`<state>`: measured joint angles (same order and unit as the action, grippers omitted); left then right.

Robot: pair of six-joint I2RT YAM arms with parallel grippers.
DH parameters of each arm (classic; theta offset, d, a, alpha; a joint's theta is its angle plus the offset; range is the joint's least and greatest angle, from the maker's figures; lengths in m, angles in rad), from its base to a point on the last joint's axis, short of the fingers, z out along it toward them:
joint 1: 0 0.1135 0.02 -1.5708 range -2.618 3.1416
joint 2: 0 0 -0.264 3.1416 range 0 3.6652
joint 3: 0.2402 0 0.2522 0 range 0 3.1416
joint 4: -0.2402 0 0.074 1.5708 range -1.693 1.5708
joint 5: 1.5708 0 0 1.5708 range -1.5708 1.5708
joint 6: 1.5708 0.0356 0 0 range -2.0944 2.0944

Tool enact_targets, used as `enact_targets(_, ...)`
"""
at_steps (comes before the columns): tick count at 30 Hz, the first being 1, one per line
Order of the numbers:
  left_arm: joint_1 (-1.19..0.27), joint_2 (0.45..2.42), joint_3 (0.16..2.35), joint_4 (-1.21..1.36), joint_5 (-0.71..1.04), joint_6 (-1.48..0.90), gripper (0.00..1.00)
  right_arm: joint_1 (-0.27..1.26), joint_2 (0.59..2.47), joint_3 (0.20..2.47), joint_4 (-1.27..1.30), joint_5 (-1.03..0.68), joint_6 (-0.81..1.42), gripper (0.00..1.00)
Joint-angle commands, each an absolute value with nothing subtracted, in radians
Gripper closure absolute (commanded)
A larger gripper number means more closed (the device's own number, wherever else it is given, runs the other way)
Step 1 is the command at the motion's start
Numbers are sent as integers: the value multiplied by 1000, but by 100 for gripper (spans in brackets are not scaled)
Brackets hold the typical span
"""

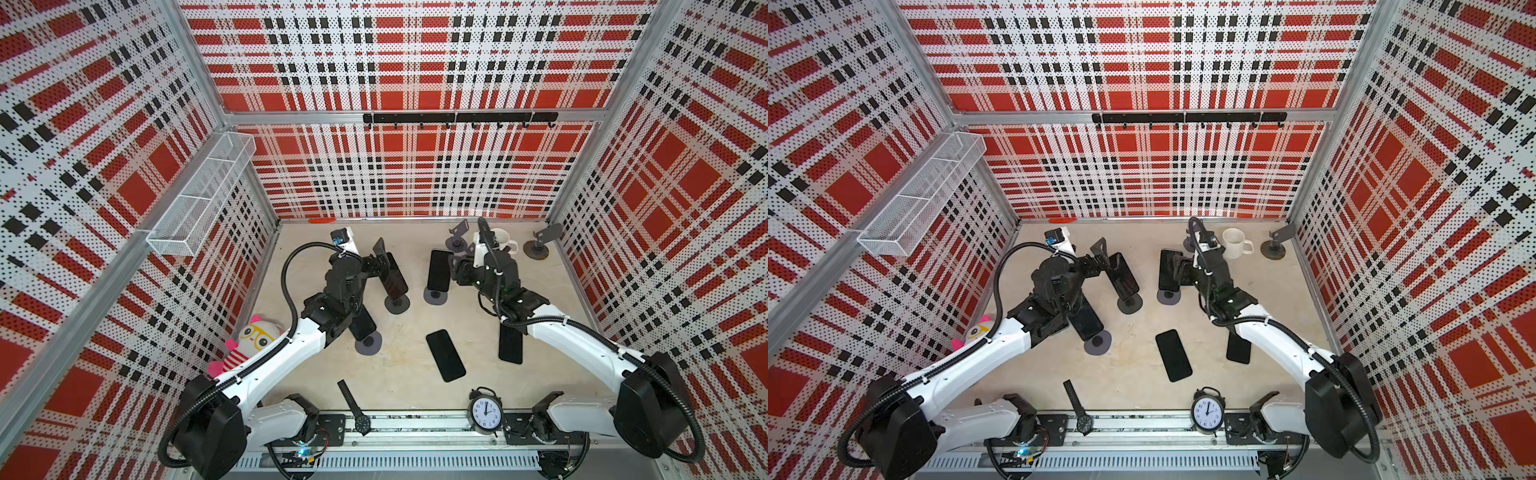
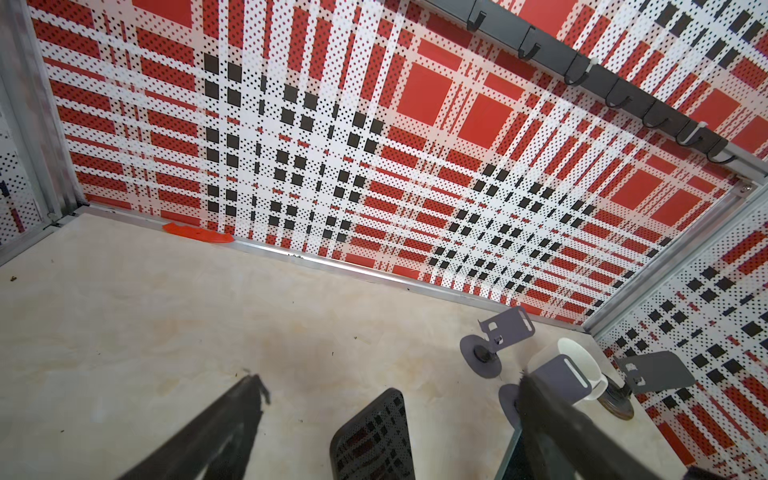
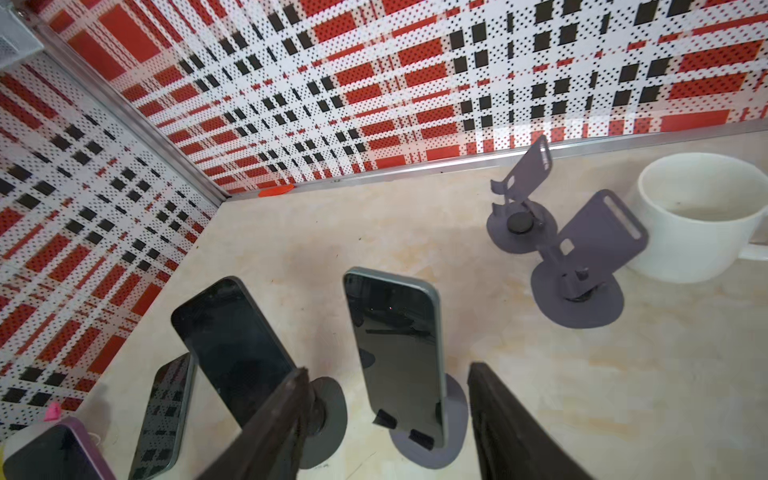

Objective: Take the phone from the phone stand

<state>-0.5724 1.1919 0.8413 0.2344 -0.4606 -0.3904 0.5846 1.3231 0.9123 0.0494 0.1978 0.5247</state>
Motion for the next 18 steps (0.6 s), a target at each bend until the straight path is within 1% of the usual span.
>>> enact_targets(1, -560, 1190, 868, 205, -487, -374, 2, 640, 1361, 963, -37, 390, 598, 0)
enact_targets(6, -544, 1172, 852, 200, -491, -375, 2, 663, 1444, 1043, -114, 471, 641, 0)
enact_targets(12, -529, 1158, 833, 200, -482, -381, 2, 664, 1575, 1164, -164, 473, 662, 0)
enact_targets(18, -513, 1126, 805, 186, -493, -386, 2, 665, 1660, 1262, -210, 470, 640, 0)
